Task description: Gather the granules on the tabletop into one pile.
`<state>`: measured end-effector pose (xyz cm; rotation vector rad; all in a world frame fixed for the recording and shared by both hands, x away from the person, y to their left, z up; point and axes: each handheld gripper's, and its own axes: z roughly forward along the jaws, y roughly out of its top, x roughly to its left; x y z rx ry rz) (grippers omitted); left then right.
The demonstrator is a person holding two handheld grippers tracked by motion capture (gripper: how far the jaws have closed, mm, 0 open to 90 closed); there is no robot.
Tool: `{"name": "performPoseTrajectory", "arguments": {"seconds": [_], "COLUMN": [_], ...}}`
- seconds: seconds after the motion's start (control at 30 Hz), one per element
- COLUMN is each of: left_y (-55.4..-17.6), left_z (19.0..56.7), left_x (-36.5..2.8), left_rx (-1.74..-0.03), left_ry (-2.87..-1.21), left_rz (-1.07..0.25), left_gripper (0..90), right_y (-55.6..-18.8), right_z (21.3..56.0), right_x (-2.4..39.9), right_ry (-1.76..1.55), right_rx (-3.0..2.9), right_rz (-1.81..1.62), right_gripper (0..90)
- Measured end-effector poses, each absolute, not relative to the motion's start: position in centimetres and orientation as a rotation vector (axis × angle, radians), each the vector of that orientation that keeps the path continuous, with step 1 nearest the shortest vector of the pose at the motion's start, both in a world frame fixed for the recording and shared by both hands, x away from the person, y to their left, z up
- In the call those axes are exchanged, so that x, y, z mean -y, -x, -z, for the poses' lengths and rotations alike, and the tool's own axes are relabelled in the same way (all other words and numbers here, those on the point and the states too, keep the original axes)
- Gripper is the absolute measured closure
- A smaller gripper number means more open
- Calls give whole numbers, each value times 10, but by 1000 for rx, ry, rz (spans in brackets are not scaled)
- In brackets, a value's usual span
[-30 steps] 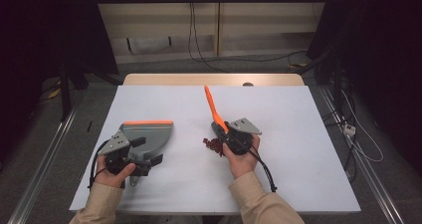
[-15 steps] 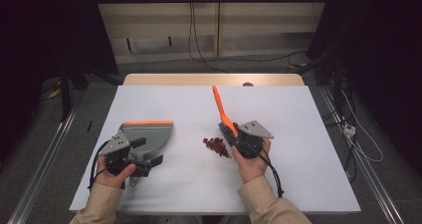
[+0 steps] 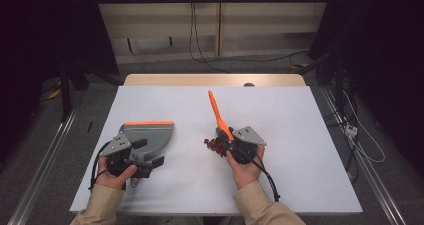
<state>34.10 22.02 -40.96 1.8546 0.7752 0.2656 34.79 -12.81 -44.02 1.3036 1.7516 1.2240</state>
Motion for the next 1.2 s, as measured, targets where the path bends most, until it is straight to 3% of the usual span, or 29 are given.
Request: {"name": "performPoseTrajectory", "arguments": {"seconds": [0.8, 1.2], "left_y": [-339, -338], "left_z": [409, 410], "left_x": [-225, -226], "left_rx": [-800, -801], "left_ry": [-1865, -1879], "left_rz": [-278, -284], "left_gripper": [54, 54], "right_y": [-349, -340], "right_z": [425, 417], "right_x": [161, 158], "right_ry": [-1276, -1097], "right_rx": [-1791, -1926], "right_rz": [-1290, -1429], "right_gripper": [716, 717]}}
